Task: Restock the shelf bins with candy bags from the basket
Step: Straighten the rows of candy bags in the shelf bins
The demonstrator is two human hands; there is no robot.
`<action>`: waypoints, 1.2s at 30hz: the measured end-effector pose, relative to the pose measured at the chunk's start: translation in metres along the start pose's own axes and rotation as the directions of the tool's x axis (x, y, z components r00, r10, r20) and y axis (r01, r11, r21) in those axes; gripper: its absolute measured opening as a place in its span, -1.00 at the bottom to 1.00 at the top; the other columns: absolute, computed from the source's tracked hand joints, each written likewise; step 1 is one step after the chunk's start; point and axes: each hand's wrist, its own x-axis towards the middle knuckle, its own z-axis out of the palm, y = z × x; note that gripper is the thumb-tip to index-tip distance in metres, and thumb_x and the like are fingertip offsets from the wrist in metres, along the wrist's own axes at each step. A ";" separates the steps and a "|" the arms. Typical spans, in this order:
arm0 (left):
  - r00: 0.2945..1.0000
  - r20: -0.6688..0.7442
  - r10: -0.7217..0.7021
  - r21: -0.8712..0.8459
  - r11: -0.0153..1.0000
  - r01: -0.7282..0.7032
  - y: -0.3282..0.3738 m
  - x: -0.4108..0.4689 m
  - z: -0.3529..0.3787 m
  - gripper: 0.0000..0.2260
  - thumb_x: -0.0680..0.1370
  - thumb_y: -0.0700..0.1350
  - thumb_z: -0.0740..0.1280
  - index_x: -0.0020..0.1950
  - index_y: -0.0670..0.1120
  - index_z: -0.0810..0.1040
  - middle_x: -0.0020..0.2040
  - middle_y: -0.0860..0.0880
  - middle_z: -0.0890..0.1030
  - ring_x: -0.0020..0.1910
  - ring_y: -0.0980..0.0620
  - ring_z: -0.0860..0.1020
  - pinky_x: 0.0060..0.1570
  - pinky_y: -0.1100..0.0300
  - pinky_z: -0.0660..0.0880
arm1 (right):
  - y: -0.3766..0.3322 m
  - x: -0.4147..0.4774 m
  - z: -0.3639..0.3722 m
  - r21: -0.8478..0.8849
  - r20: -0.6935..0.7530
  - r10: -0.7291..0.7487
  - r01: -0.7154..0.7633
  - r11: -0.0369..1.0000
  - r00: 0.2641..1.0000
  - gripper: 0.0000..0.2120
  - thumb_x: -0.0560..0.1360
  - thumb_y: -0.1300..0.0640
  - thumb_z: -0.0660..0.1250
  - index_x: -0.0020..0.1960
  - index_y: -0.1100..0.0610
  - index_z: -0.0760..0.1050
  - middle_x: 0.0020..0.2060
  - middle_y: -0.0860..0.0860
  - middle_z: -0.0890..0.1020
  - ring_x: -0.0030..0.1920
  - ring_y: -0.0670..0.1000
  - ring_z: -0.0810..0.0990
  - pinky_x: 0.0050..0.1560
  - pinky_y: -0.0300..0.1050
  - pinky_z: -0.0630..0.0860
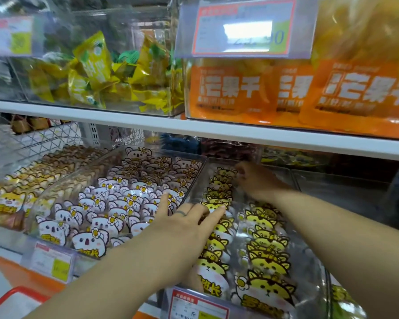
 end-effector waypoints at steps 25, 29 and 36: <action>0.981 -0.134 0.140 0.152 0.981 -0.120 0.001 0.010 0.004 0.11 0.51 0.26 0.32 0.23 0.21 -0.78 0.31 -0.13 0.20 0.32 -0.22 0.28 0.41 -0.40 -0.37 | 0.005 0.015 0.014 -0.203 -0.145 -0.160 0.129 0.971 0.976 -0.85 0.48 -0.01 0.45 -0.04 -0.11 0.49 -0.07 -0.10 0.60 -0.02 -0.01 0.59 -0.15 -0.15 0.38; 0.976 -0.165 0.141 0.184 0.977 -0.110 0.001 0.006 0.006 0.12 0.50 0.28 0.34 0.33 0.18 -0.72 0.35 -0.15 0.21 0.33 -0.25 0.30 0.42 -0.42 -0.34 | 0.002 0.011 0.004 -0.059 -0.065 -0.115 0.112 0.992 0.991 -0.65 0.55 0.00 0.39 0.31 0.04 0.51 0.16 0.01 0.63 0.08 0.07 0.62 0.00 -0.12 0.48; 0.973 -0.186 0.139 0.180 0.978 -0.105 0.001 0.004 0.003 0.07 0.54 0.10 0.38 0.44 0.16 -0.61 0.55 -0.12 0.00 0.51 -0.25 0.14 0.45 -0.42 -0.24 | -0.029 -0.036 -0.008 -0.168 0.199 -0.081 0.115 0.979 0.977 -0.54 0.63 -0.17 0.17 0.47 -0.01 0.38 0.39 0.03 0.48 0.29 0.09 0.52 0.30 0.05 0.47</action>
